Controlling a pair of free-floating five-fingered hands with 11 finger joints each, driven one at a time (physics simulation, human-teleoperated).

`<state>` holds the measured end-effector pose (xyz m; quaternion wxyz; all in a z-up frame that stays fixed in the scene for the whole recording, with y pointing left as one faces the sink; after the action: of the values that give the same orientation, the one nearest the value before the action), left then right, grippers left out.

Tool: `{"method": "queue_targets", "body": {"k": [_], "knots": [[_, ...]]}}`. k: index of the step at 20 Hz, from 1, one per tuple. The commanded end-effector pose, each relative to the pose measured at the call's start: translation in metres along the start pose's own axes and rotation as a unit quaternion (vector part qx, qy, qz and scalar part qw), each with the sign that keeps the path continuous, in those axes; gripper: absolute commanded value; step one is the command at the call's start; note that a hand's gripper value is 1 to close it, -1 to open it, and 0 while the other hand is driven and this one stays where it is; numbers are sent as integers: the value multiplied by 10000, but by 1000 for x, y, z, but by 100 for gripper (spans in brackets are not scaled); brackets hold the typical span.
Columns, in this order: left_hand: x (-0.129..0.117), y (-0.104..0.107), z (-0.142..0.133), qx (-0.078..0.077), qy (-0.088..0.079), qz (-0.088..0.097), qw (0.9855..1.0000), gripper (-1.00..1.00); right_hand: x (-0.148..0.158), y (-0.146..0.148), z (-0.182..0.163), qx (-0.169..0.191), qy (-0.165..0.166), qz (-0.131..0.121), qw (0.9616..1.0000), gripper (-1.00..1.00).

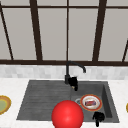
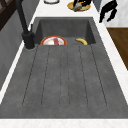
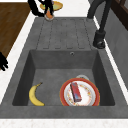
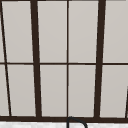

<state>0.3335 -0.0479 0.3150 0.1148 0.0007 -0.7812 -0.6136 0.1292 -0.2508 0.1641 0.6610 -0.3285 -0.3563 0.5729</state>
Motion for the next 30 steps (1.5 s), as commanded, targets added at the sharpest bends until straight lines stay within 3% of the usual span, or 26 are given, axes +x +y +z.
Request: {"method": "queue_targets", "body": {"k": [1, 9, 12, 14, 16, 24, 28, 30], "knots": [[-3, -9, -25, -313, 45, -58, 9995, 100, 0, 0, 0, 0, 0, 0, 10000, 0], [-10, -30, -77, -367, 70, -71, 9993, 100, 0, 0, 0, 0, 0, 0, 10000, 0], [-14, -48, -77, -283, -463, -34, 9985, 100, 0, 0, 0, 0, 0, 0, 10000, 0], [-16, -58, -75, -364, -624, -21, 9974, 100, 0, 0, 0, 0, 0, 0, 10000, 0], [-19, -66, -78, -481, -636, 62, 9968, 100, 0, 0, 0, 0, 0, 0, 10000, 0], [-27, -110, -73, -516, -651, 69, 9965, 100, 0, 0, 0, 0, 0, 0, 10000, 0], [-34, -134, -70, -476, -651, 82, 9967, 100, 0, 0, 0, 0, 0, 0, 10000, 0], [-37, -151, -69, -347, -665, -35, 9972, 100, 0, 0, 0, 0, 0, 0, 10000, 0]]}}
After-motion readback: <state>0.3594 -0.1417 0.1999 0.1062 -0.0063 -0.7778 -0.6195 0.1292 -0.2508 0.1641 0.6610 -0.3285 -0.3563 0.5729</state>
